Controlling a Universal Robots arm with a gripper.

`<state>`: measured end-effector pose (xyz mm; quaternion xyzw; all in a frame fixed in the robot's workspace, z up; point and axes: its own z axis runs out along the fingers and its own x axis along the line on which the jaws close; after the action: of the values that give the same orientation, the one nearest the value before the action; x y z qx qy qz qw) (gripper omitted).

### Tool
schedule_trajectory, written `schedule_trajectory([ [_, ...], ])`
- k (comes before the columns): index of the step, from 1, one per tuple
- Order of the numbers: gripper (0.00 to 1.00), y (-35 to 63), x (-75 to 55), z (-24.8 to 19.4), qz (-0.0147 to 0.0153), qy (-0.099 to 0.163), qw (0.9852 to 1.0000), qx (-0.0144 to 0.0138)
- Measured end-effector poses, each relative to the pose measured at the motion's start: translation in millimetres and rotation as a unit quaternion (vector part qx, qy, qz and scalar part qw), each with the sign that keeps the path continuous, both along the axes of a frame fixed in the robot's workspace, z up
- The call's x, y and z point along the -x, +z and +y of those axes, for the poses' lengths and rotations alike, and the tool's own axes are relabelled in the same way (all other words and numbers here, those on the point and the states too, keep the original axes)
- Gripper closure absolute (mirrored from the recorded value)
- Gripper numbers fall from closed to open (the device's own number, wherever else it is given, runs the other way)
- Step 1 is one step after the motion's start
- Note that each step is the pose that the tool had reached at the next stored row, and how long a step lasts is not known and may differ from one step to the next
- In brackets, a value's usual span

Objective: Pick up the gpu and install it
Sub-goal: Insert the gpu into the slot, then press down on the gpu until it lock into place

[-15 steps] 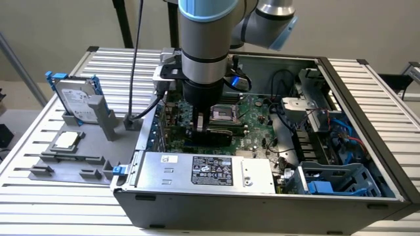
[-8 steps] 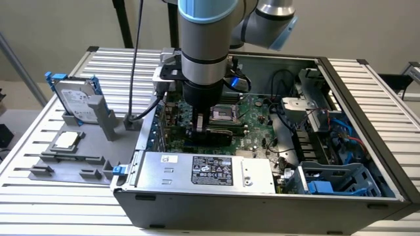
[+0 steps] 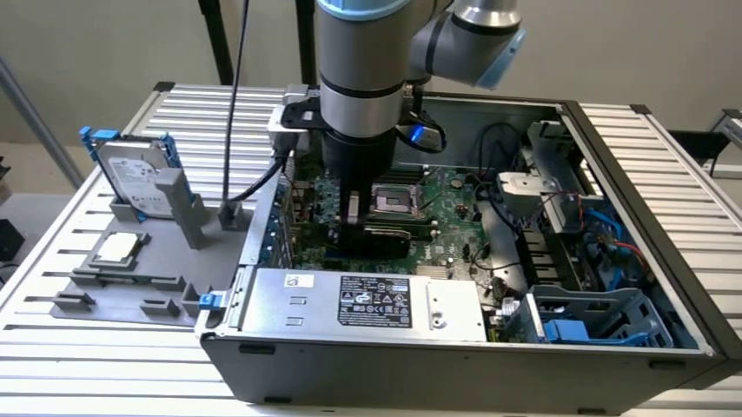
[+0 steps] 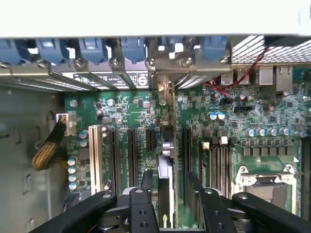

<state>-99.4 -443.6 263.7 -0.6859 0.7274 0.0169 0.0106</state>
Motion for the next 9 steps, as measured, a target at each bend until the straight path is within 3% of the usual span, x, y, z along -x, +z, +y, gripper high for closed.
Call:
schedule_trajectory([
  [6,0.59,25.5,0.1,0.0,0.0001,0.000,1.0000,0.0001],
  [7,0.61,27.5,0.1,0.0,0.0001,0.000,1.0000,0.0000],
  [9,0.74,28.5,0.0,0.0,0.0000,0.000,1.0000,-0.0001],
])
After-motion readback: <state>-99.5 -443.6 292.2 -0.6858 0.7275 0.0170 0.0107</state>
